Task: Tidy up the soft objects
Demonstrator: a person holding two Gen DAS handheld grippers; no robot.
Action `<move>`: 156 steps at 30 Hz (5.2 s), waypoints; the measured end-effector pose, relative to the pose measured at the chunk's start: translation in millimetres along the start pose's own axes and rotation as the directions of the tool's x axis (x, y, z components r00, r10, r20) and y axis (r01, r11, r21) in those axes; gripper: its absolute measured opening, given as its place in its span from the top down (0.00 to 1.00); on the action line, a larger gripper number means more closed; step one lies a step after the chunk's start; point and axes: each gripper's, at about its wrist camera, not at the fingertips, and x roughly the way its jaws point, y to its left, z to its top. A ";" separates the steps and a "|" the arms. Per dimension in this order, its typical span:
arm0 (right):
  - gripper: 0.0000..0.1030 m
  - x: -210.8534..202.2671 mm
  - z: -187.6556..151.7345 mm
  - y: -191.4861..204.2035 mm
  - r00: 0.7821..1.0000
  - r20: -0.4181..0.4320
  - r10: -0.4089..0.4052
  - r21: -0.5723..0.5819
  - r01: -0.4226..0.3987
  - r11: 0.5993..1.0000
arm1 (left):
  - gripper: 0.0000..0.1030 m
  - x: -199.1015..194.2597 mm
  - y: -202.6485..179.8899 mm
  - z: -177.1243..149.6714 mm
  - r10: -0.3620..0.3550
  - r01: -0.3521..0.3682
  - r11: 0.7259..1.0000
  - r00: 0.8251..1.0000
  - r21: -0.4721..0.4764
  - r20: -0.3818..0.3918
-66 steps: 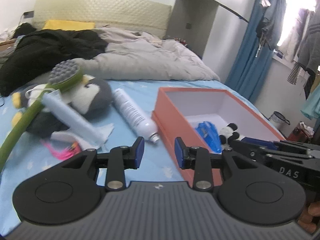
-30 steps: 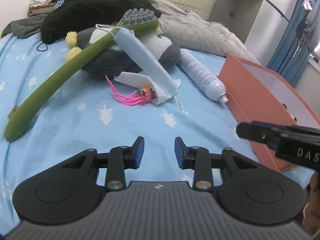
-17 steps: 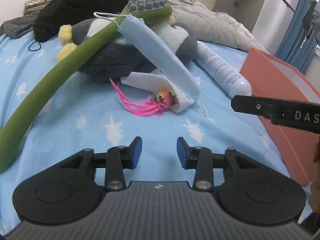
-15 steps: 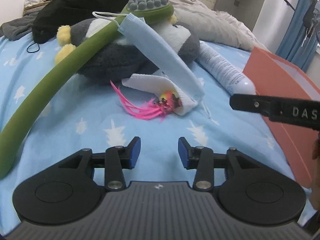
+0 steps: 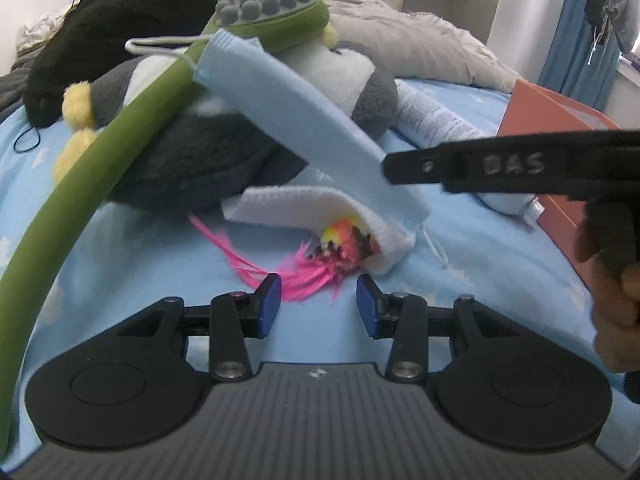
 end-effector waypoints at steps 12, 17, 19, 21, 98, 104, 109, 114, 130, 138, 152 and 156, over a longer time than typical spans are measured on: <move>0.60 30.1 -2.6 -3.0 0.996 -0.067 0.063 -0.020 -0.065 0.998 | 0.48 23.2 2.0 9.4 -0.075 0.074 0.996 0.997 0.043 0.025; 0.84 27.5 -3.7 1.8 0.996 -0.072 0.048 -0.053 -0.052 0.997 | 0.63 24.4 7.3 9.0 -0.095 0.095 0.995 0.995 0.004 0.027; 0.89 25.3 -3.5 3.4 0.997 -0.072 0.040 -0.060 -0.045 0.997 | 0.65 22.7 6.9 8.6 -0.092 0.092 0.996 0.995 -0.006 0.026; 0.92 19.1 -3.3 5.5 0.997 -0.063 0.033 -0.063 -0.037 0.997 | 0.67 17.9 5.9 7.3 -0.080 0.080 0.997 0.996 -0.011 0.031; 0.93 -135.1 -99.7 59.6 0.979 -0.177 -0.100 0.076 0.115 0.990 | 0.77 -168.1 4.6 -95.8 -0.050 0.043 0.927 0.999 -0.373 -0.011; 0.93 -168.8 -102.9 63.9 0.985 -0.136 -0.108 0.081 0.119 0.990 | 0.77 -183.1 -17.9 -82.9 -0.077 0.074 0.939 0.997 -0.336 0.005; 0.93 -197.9 -99.8 54.6 0.987 -0.087 -0.135 0.119 0.145 0.982 | 0.77 -195.6 -38.0 -67.8 -0.104 0.107 0.951 0.994 -0.290 0.026; 0.93 -225.2 -89.8 38.2 0.986 -0.033 -0.161 0.171 0.164 0.971 | 0.77 -207.3 -57.1 -45.4 -0.138 0.145 0.959 0.989 -0.242 0.044; 0.93 -295.1 -31.3 15.7 0.959 0.179 -0.221 0.131 0.199 0.971 | 0.77 -242.0 -119.7 40.4 -0.249 0.267 0.956 0.956 -0.117 0.153; 0.93 -328.5 0.5 -1.3 0.923 0.265 -0.280 0.108 0.260 0.960 | 0.77 -256.8 -155.1 90.7 -0.324 0.338 0.940 0.924 -0.037 0.202; 0.93 -334.5 34.8 -85.9 0.927 0.137 -0.348 0.239 0.310 0.920 | 0.77 -218.7 -232.7 157.7 -0.455 0.453 0.890 0.886 0.045 0.092; 0.93 -320.7 29.5 -113.9 0.937 0.044 -0.346 0.286 0.320 0.903 | 0.77 -179.5 -252.5 166.0 -0.451 0.449 0.892 0.892 0.046 0.037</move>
